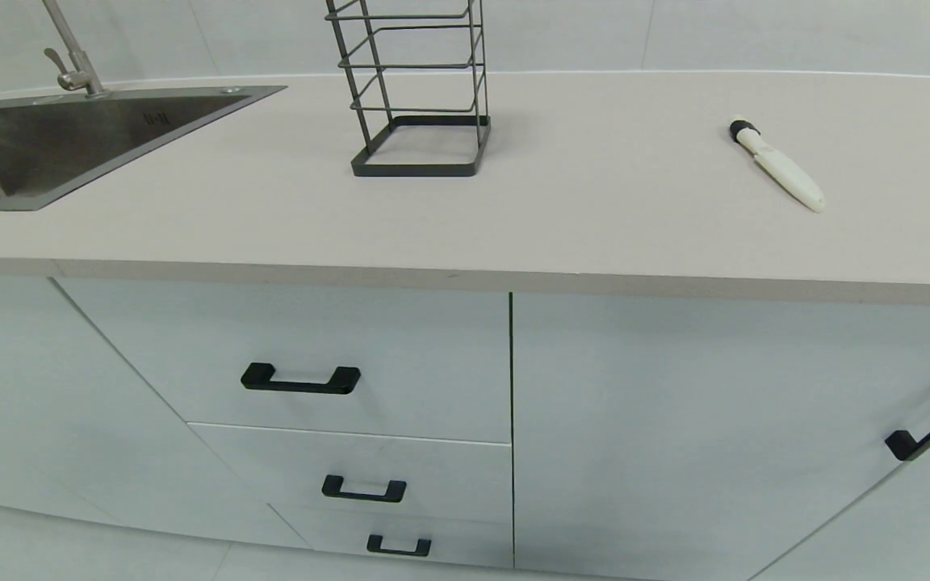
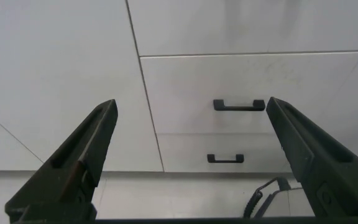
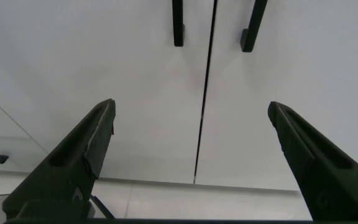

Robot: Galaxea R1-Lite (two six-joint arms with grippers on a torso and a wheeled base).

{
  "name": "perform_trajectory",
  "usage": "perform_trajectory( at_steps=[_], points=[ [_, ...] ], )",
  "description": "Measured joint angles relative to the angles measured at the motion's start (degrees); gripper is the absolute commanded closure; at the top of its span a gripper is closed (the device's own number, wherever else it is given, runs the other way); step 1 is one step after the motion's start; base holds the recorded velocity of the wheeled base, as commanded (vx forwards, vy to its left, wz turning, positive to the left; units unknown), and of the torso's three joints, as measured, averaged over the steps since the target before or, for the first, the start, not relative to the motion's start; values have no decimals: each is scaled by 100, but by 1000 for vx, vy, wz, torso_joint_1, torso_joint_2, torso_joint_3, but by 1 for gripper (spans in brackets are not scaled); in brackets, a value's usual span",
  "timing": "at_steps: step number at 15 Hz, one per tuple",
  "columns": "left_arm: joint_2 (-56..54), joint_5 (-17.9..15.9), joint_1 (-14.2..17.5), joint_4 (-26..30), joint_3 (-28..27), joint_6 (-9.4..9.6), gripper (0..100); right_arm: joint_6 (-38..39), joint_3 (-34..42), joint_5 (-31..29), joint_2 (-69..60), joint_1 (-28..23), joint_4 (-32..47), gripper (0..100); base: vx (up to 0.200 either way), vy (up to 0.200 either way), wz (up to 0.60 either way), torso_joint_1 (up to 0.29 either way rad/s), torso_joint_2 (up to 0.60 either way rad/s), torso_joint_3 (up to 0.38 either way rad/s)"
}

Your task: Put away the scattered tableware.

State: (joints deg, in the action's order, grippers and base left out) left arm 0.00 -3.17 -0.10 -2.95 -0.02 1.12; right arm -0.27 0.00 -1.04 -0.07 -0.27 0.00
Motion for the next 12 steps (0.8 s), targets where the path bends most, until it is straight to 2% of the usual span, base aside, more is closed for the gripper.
perform_trajectory(
  at_steps=[4,8,10,12],
  points=[
    [-10,-44,0,9,2,104,0,-5,0,-2,0,0,0,0,0,0,0,0,0,0],
    [-10,-6,2,20,2,117,0,-5,0,-2,0,0,0,0,0,0,0,0,0,0],
    [-10,-2,0,33,2,117,0,-5,0,0,0,0,0,0,200,-200,0,5,-2,0],
    [-10,-11,2,22,2,111,0,-5,0,-5,0,0,-2,0,0,0,0,0,0,0]
  ],
)
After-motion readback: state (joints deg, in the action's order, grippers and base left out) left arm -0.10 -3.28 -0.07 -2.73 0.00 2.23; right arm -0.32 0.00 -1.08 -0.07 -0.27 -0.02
